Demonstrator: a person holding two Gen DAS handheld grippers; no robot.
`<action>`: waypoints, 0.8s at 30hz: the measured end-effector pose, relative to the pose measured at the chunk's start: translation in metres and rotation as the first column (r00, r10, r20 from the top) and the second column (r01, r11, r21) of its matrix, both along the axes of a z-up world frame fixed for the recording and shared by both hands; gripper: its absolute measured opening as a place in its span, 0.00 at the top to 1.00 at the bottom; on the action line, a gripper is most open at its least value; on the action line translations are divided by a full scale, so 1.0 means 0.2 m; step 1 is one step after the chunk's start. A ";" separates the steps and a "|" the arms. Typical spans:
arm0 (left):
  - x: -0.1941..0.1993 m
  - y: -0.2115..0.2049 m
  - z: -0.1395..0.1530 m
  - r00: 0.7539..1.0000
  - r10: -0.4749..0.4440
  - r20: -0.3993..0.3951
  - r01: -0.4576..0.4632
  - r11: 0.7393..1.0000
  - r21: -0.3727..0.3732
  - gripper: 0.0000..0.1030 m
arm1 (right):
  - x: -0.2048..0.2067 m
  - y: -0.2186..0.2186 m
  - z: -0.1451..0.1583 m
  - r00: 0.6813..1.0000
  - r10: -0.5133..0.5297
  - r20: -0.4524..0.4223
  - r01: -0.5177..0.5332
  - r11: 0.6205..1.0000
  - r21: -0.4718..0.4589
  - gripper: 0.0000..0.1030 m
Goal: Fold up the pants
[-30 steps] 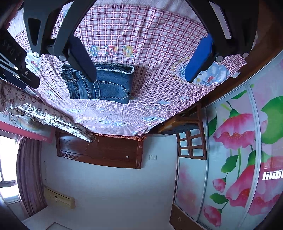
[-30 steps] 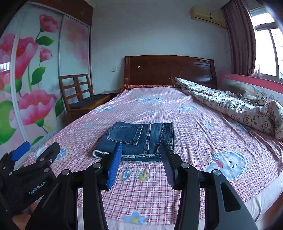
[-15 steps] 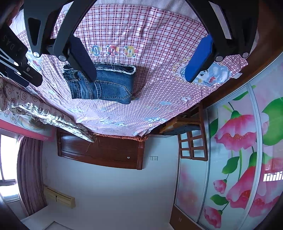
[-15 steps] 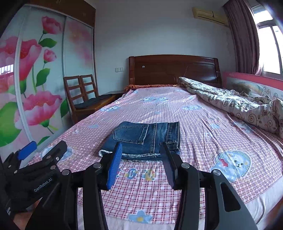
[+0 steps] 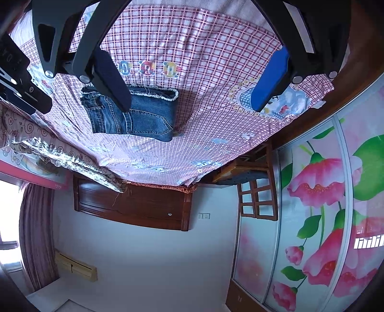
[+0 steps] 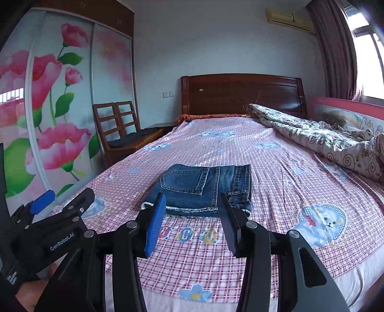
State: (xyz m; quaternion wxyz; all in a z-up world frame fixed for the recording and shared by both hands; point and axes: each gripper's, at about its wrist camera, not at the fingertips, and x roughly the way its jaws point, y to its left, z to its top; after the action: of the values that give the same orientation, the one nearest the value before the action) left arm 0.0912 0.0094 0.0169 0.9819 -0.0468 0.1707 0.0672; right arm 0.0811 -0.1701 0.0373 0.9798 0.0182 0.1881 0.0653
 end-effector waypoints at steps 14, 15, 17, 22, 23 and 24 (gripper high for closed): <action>-0.01 0.00 0.02 0.997 -0.076 0.035 0.077 0.997 -0.028 0.03 | 0.02 -0.02 0.00 1.000 -0.013 -0.012 0.013 1.000 0.018 0.57; -0.01 0.00 0.02 0.996 -0.080 0.035 0.080 0.996 -0.026 0.03 | 0.01 -0.02 0.00 1.000 -0.015 -0.011 0.015 1.000 0.017 0.57; -0.01 -0.01 0.02 0.996 -0.080 0.037 0.081 0.997 -0.019 0.03 | 0.01 -0.02 0.00 1.000 -0.014 -0.011 0.014 1.000 0.019 0.57; 0.00 -0.02 0.02 0.995 -0.096 0.037 0.097 0.995 -0.025 0.03 | 0.01 -0.02 0.00 1.000 -0.015 -0.013 0.015 1.000 0.018 0.57; -0.01 -0.02 0.02 0.995 -0.095 0.036 0.096 0.995 -0.021 0.03 | 0.02 -0.02 0.00 1.000 -0.014 -0.013 0.014 1.000 0.019 0.57; -0.01 -0.02 0.02 0.995 -0.096 0.035 0.096 0.995 -0.020 0.03 | 0.01 -0.01 0.00 1.000 -0.016 -0.013 0.016 1.000 0.018 0.57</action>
State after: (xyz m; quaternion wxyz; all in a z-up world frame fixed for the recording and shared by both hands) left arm 0.0900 0.0051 0.0209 0.9862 -0.0500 0.1569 0.0173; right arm 0.0835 -0.1728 0.0370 0.9789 0.0290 0.1936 0.0590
